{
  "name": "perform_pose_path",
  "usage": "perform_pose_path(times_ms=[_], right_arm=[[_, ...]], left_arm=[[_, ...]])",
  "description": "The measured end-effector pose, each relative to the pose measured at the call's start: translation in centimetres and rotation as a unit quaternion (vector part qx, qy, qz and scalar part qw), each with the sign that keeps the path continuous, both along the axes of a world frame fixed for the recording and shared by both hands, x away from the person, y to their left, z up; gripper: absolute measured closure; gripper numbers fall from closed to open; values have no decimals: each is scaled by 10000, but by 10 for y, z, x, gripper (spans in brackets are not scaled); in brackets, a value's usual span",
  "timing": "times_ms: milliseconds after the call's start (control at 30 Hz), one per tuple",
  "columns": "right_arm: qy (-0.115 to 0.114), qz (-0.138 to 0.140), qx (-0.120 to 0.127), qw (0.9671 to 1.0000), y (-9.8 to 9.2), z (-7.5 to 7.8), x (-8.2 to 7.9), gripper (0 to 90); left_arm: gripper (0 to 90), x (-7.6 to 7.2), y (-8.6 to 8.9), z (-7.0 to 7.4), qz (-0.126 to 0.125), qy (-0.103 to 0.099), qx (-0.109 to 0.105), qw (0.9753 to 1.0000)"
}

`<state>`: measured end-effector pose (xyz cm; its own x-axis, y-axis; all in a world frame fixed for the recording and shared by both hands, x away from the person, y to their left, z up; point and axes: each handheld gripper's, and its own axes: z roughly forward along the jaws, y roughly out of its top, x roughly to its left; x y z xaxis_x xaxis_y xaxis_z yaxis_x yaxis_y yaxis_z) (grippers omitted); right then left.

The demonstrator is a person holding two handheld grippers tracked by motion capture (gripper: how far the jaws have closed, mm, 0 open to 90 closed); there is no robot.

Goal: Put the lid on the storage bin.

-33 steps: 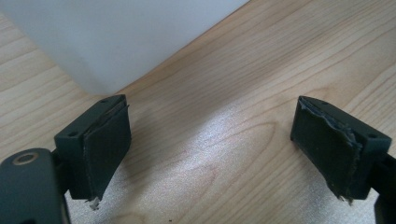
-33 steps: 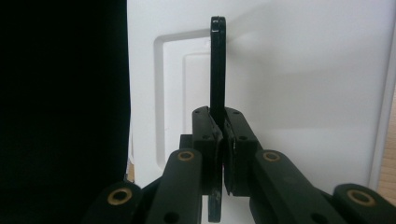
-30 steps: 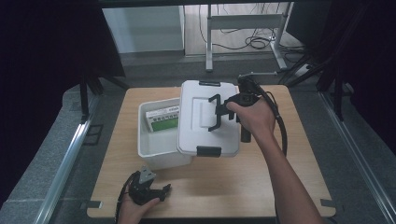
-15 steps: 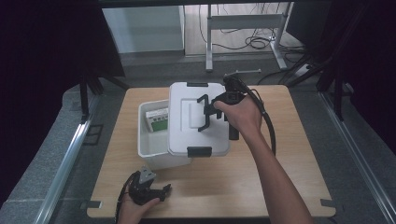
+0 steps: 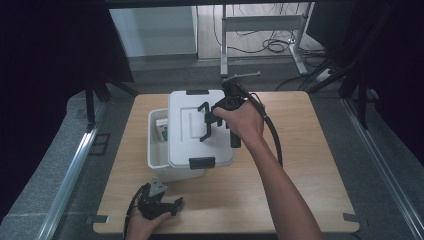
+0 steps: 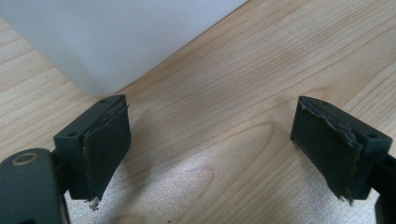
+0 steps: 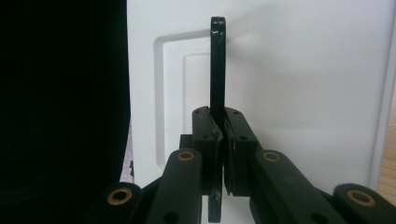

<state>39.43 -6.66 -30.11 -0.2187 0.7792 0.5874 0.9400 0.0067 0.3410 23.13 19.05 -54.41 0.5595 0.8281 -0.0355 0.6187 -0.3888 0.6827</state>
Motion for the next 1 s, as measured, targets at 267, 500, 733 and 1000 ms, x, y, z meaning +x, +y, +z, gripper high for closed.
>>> perform_pose_path(times_ms=[267, 500, 733, 1000], right_arm=[[79, 135, -26, 9999, 16, -4, 3, 847], [74, 178, -36, 9998, 24, -5, 5, 847], [110, 209, -57, 9997, 33, -7, 8, 847], [163, 296, -96, 9994, 46, -12, 11, 847]], left_arm=[[119, 0, 0, 0, -20, -8, 9, 10000], [119, 0, -1, 0, -11, -6, 9, 10000], [119, 1, -1, 0, -15, -3, 2, 10000], [119, 1, -2, 0, -20, -9, -14, 10000]])
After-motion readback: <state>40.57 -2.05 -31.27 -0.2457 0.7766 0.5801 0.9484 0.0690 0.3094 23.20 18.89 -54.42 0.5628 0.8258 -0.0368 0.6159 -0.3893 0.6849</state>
